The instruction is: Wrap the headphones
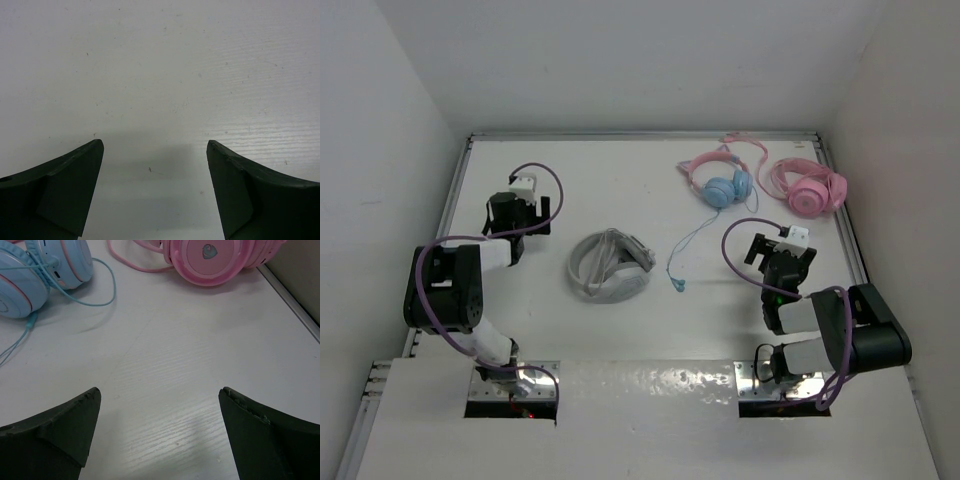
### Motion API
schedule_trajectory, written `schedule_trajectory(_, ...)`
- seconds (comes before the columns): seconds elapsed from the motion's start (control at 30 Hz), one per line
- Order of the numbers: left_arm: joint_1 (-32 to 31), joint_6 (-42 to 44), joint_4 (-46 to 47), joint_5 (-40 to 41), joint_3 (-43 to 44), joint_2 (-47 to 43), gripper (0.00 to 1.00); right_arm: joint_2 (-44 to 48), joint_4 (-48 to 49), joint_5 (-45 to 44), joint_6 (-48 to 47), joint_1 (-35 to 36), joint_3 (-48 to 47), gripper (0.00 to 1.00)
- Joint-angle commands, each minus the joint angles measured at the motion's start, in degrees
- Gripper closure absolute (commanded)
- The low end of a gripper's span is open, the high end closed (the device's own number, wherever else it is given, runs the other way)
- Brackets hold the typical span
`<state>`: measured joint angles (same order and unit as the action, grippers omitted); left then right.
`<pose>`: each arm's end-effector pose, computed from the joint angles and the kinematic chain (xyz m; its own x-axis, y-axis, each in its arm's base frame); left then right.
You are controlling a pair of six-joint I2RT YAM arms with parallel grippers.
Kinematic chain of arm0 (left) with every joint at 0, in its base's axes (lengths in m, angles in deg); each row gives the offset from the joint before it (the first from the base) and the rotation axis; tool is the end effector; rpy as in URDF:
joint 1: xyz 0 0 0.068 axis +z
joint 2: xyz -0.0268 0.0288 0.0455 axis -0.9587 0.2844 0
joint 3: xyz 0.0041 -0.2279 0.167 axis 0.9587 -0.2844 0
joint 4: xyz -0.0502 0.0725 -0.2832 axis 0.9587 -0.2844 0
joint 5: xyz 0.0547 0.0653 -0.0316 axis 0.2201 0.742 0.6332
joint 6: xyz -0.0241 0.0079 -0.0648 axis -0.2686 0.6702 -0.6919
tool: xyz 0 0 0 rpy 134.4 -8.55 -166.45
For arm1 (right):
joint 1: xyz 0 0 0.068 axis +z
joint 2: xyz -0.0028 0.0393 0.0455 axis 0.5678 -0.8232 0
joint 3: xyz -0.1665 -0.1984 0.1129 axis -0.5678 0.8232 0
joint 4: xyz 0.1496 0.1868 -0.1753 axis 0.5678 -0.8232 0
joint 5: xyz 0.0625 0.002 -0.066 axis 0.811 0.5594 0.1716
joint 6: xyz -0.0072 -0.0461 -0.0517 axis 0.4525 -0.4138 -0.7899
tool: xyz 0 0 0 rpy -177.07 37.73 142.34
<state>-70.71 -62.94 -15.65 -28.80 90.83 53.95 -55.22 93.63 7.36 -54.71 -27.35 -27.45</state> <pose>0.3546 0.0150 0.1299 -0.4863 0.1543 -0.8600 0.0724 0.9880 0.1363 0.2129 -0.0008 0.0907 -0.1406 0.2134 -0.9668 0.4127 0.9002 0.1387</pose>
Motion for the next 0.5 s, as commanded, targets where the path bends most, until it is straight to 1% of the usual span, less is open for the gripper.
schedule_trajectory(0.0, 1.0, 0.3, 2.6, -0.4, -0.8, -3.0, 0.18, 0.9, 2.3, 0.6, 0.0, -0.2, 3.9, 0.01)
schedule_trajectory(0.33, 0.9, 0.3, 2.3, 0.1, -0.5, -2.7, 0.18, 0.4, 2.2, 0.7, 0.0, -0.2, 3.6, 0.01)
schedule_trajectory(0.37, 0.9, 0.2, 2.3, 0.2, -0.5, -2.7, 0.18, 0.6, 2.7, 1.0, -0.4, -0.3, 3.9, 0.04)
schedule_trajectory(0.4, 1.0, 0.2, 2.0, 0.3, -0.5, -2.7, 0.18, 1.6, 1.9, 3.0, -1.8, 0.0, 4.0, 0.12)
schedule_trajectory(0.43, 1.0, 0.1, 2.0, 0.4, -0.4, -2.7, 0.18, 6.5, -1.4, 4.4, -2.5, 0.0, 3.3, 0.24)
schedule_trajectory(0.47, 1.2, 0.0, 1.9, 0.4, -0.5, -2.9, 0.18, 9.9, -13.0, 6.5, -3.1, 0.1, -1.3, 0.44)
